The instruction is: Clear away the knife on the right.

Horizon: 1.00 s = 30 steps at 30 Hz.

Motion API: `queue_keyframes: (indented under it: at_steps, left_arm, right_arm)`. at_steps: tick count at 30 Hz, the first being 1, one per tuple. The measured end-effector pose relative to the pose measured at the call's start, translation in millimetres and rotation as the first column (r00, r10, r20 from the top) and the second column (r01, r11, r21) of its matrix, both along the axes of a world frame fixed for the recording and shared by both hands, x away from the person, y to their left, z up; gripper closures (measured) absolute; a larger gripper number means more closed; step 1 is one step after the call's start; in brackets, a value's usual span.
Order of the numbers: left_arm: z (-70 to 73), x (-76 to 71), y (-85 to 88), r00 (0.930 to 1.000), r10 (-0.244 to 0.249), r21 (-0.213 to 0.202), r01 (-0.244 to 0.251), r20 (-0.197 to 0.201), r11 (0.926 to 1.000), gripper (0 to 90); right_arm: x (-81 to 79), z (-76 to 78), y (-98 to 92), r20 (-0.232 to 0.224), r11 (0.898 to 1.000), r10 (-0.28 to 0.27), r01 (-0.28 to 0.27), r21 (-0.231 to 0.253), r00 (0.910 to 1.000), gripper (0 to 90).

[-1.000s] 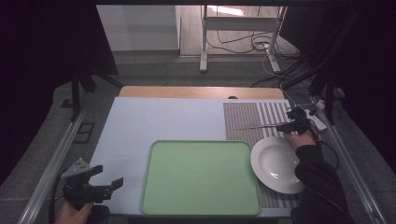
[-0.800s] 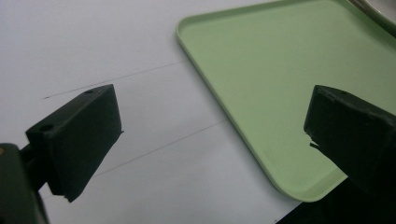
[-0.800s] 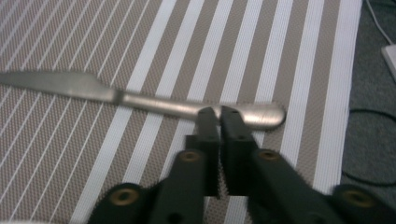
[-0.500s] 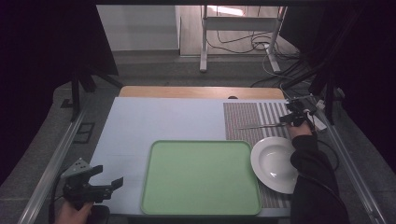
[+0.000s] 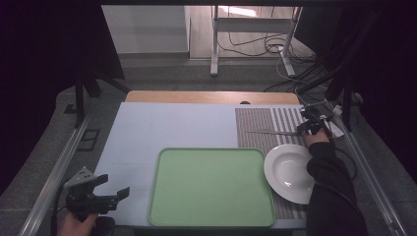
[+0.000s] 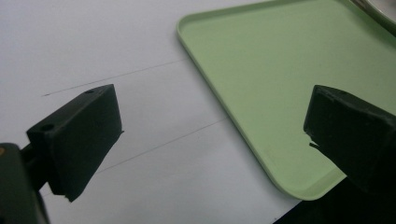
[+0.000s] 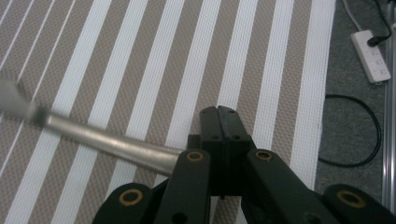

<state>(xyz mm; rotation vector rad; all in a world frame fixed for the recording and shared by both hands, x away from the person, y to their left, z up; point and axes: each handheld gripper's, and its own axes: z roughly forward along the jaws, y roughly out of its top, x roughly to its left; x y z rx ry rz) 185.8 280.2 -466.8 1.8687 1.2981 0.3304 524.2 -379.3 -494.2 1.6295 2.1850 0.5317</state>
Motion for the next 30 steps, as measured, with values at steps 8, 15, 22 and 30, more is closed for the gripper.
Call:
queue_keyframes:
  at_steps: [8,15,22,30]
  left_arm:
    - [0.1,0.2,-0.1,1.0,0.004,-0.001,-0.004,-0.004,1.0,4.1]
    - [-0.2,0.5,1.1,1.0,0.007,-0.009,-0.008,-0.006,0.9999,4.1]
    - [-0.2,0.8,0.7,0.9999,0.007,-0.006,-0.007,-0.007,1.0,4.2]
    - [-0.1,0.6,0.5,1.0,0.006,-0.006,-0.006,-0.007,1.0,4.2]
  right_arm:
    - [-32.2,4.9,-5.0,-0.111,0.996,0.087,-0.083,0.038,0.99,90.0]
    - [-44.9,6.7,2.8,-0.152,0.994,0.111,-0.11,0.02,0.982,90.0]
    - [-44.3,19.1,2.5,-0.014,0.991,0.11,-0.109,0.073,0.9938,76.5]
    - [-34.4,23.3,18.8,-0.007,0.992,0.086,-0.085,0.091,0.9963,24.6]
